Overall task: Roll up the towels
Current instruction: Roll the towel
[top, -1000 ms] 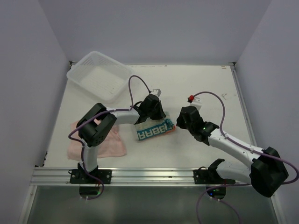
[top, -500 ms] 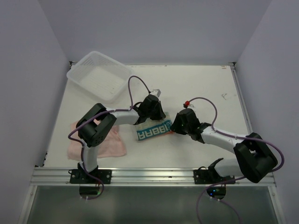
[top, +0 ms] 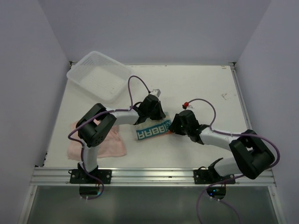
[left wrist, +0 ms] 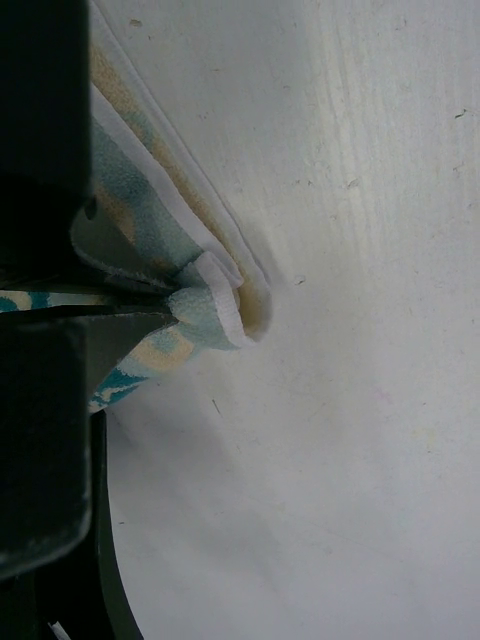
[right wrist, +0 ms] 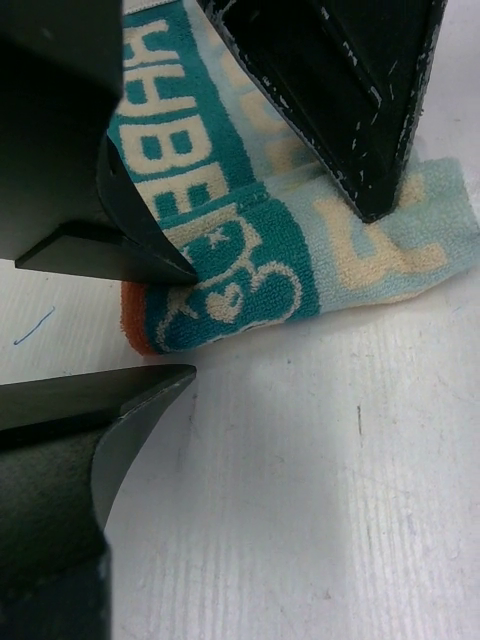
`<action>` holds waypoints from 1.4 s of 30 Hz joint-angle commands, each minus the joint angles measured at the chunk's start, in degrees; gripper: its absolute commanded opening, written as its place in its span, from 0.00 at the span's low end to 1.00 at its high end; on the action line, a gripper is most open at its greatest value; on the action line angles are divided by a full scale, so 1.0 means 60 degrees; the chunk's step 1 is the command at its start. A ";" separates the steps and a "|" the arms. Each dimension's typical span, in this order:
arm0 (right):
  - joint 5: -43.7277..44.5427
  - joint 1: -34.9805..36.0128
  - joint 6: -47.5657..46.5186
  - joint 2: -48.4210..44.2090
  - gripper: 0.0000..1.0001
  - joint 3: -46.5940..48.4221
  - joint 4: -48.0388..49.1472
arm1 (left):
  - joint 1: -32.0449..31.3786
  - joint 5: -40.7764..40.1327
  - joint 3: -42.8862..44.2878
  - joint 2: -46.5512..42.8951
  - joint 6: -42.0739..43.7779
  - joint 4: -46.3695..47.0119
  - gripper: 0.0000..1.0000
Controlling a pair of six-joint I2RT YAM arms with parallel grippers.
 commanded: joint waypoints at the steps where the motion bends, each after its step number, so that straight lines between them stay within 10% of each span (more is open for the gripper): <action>1: -0.0026 -0.0016 -0.0416 0.0349 0.42 -0.0145 0.0244 | 0.0099 -0.0168 -0.0176 -0.0386 0.0068 -0.0089 0.00; 10: -0.0348 -0.0030 -0.0783 0.0716 0.34 -0.0526 0.1108 | 0.0084 -0.0139 -0.0001 -0.0386 0.0098 -0.0294 0.00; 20: 0.0032 0.0072 -0.1353 -0.0118 0.01 -0.0716 0.0700 | 0.0128 -0.0300 0.0541 -0.0328 0.0347 -0.0791 0.00; 42: 0.3460 0.1728 -0.1808 -0.0896 0.00 -0.0218 -0.0810 | 0.0260 -0.0300 0.1362 -0.0533 0.0625 -0.1509 0.24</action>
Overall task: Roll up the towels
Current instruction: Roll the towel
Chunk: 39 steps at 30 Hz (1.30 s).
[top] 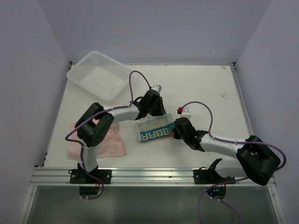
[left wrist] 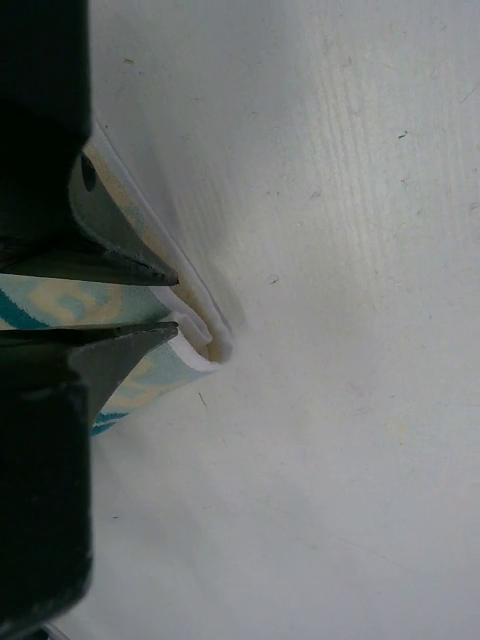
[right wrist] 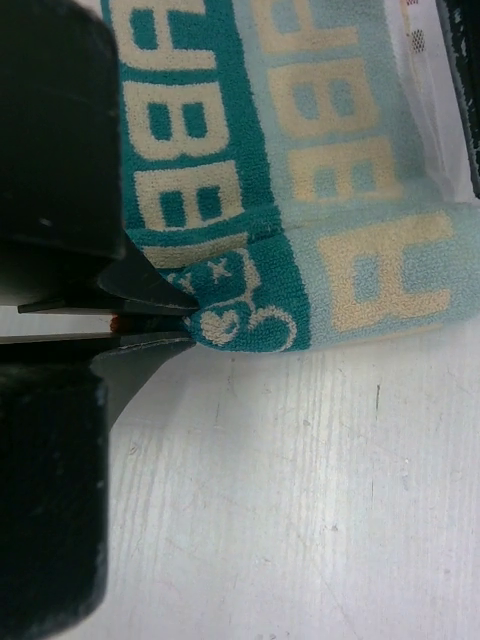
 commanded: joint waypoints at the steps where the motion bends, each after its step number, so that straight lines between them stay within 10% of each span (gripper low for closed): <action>1: 0.0834 0.0103 -0.0136 0.0033 0.00 0.0255 -0.0504 | 0.0140 -0.0249 0.0324 -0.0478 0.0221 -0.0125 0.24; 20: 0.3381 0.1552 -0.0619 0.0399 0.00 0.1001 -0.1542 | 0.0169 -0.0088 0.0119 -0.1152 0.0133 -0.0052 0.25; 39: 0.7045 0.4248 -0.0576 0.3958 0.00 0.3947 -0.4662 | 0.0360 0.0059 -0.0350 -0.1621 0.0089 0.0094 0.25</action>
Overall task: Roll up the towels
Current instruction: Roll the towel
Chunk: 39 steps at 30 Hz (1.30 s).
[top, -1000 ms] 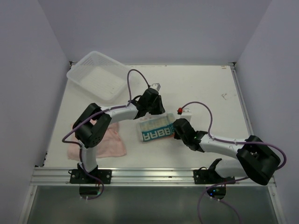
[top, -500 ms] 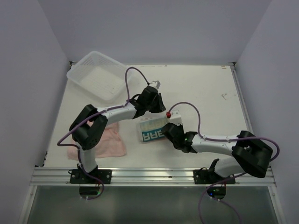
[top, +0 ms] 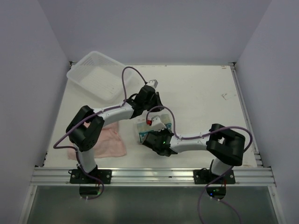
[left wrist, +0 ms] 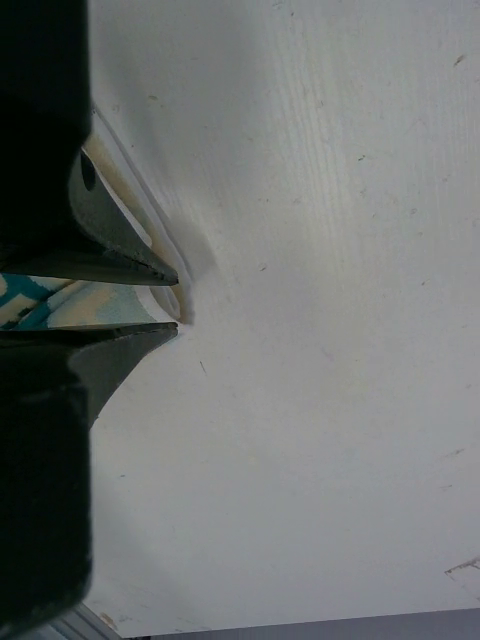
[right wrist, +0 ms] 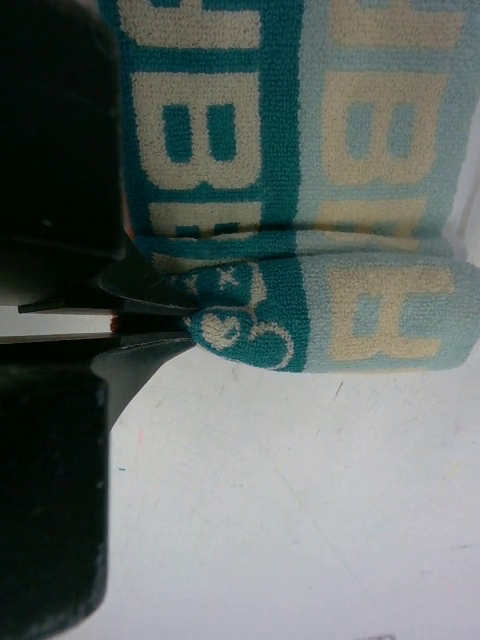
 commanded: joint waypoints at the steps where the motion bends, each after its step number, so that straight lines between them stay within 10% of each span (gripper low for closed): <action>1: 0.1157 0.0307 0.0204 0.0669 0.00 0.0856 -0.0980 | 0.0094 0.0110 -0.0150 -0.0578 0.0063 0.0349 0.25; 39: 0.1261 0.1201 -0.0411 0.4421 0.00 0.3877 -0.3413 | 0.0065 0.2614 -0.2039 -0.0946 0.0400 0.1872 0.18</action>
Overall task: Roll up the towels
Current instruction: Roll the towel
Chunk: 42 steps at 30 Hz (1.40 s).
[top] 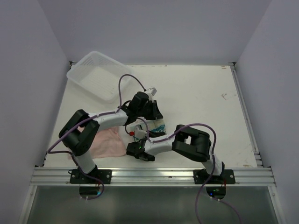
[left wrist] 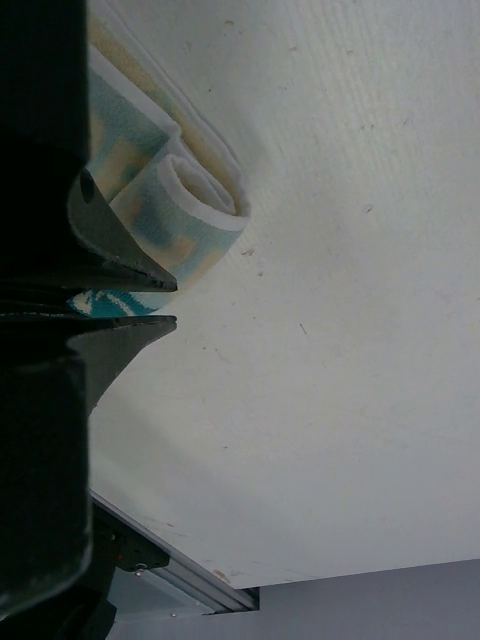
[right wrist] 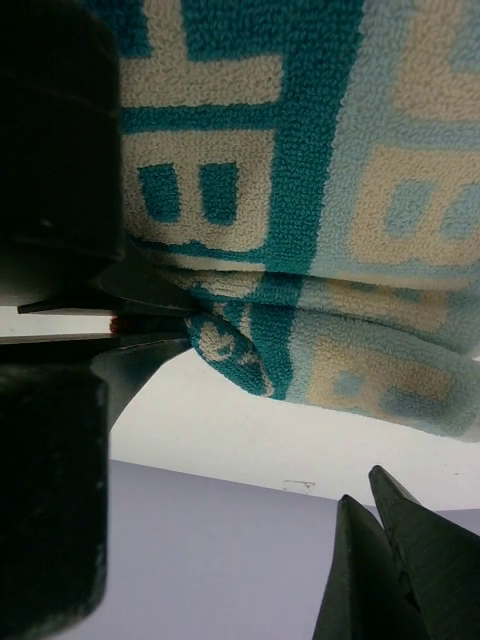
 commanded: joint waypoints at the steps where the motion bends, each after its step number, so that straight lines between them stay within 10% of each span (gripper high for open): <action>1: -0.0400 0.0061 0.0324 0.0217 0.00 0.0230 0.0153 | -0.0038 0.0516 -0.0138 0.0038 0.0200 0.0711 0.18; 30: -0.0488 0.0105 0.1159 -0.0573 0.01 -0.0018 0.0461 | 0.0006 -0.0904 -0.0929 0.1034 0.0420 0.0638 0.13; 42: -0.0283 0.0090 0.1891 -0.1393 0.22 0.0113 -0.0315 | 0.0080 -0.0963 -0.1017 0.1093 0.0376 0.0667 0.10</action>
